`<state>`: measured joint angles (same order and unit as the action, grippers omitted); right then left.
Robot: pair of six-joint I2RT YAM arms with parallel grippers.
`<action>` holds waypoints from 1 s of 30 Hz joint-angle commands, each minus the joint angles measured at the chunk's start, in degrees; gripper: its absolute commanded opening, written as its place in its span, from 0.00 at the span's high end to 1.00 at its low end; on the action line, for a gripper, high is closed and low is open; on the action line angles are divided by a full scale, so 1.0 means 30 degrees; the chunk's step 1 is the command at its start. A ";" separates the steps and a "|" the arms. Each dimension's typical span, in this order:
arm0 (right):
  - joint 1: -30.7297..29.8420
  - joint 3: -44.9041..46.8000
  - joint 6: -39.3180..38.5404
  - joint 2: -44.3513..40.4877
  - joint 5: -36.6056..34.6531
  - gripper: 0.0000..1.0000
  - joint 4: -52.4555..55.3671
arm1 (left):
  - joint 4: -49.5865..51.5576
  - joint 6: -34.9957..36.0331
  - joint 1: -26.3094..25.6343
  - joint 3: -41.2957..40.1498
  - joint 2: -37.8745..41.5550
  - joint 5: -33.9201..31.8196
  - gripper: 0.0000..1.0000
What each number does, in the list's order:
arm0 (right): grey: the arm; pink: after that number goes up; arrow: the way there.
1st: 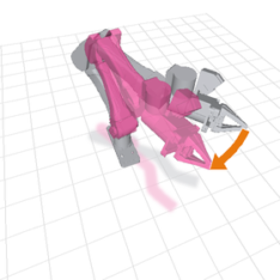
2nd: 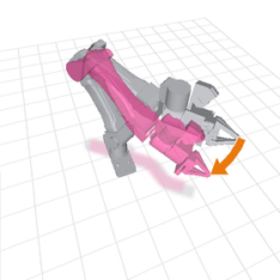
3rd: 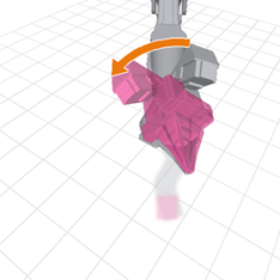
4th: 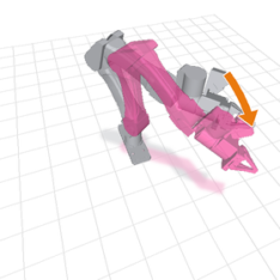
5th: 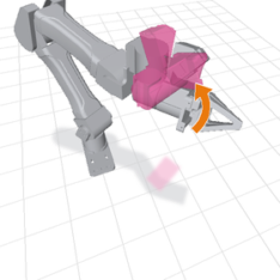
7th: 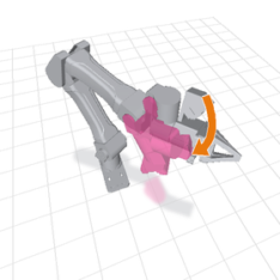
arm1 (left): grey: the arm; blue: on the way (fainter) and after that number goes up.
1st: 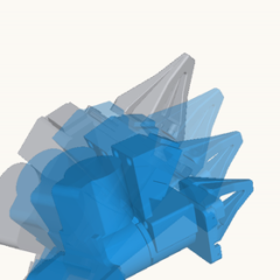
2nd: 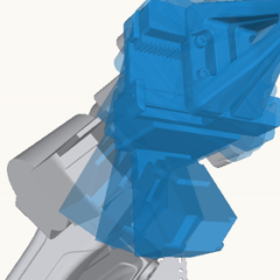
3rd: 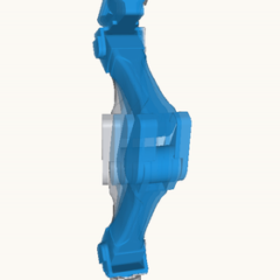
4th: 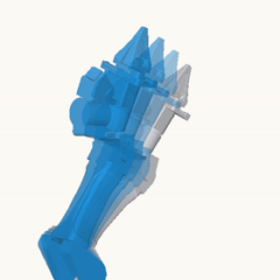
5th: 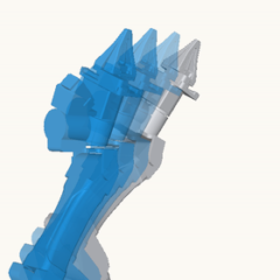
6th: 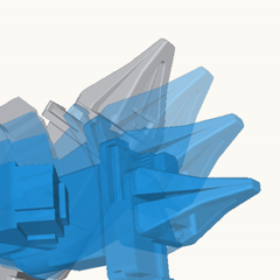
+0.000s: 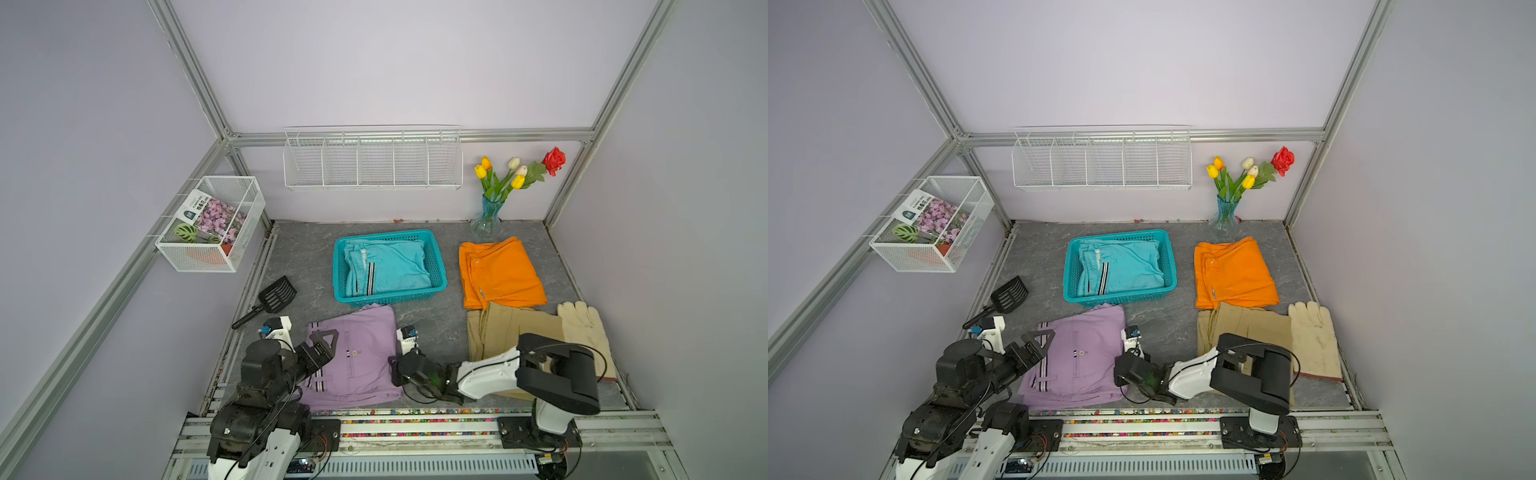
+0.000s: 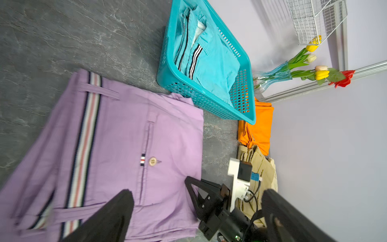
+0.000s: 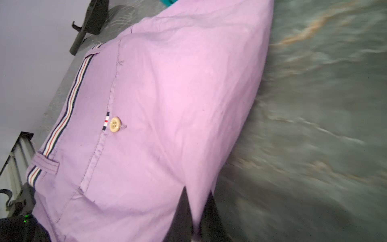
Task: Put the folded long pants in the basket
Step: Move the long pant to the center of the board, then move the basket to the center of the board.
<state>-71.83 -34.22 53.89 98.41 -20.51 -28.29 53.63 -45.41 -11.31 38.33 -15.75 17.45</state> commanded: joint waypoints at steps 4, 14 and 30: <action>0.0585 0.3461 0.0154 -0.4900 -0.3291 1.00 0.4125 | -0.1396 -0.0369 0.0064 -0.0736 -0.0668 0.1036 0.00; 0.1507 0.4725 -0.1059 -1.0899 -0.3276 1.00 0.8434 | -0.6789 -0.0582 -0.0202 -0.3970 -0.5103 0.1207 0.00; 0.6385 0.3530 -0.2550 -0.3870 0.2594 1.00 0.5271 | -1.2968 0.0469 -0.0331 -0.6159 -1.1721 0.3588 0.00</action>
<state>-53.36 -23.49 48.10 81.12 -17.21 -14.48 20.40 -45.93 -11.94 20.43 -48.29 24.14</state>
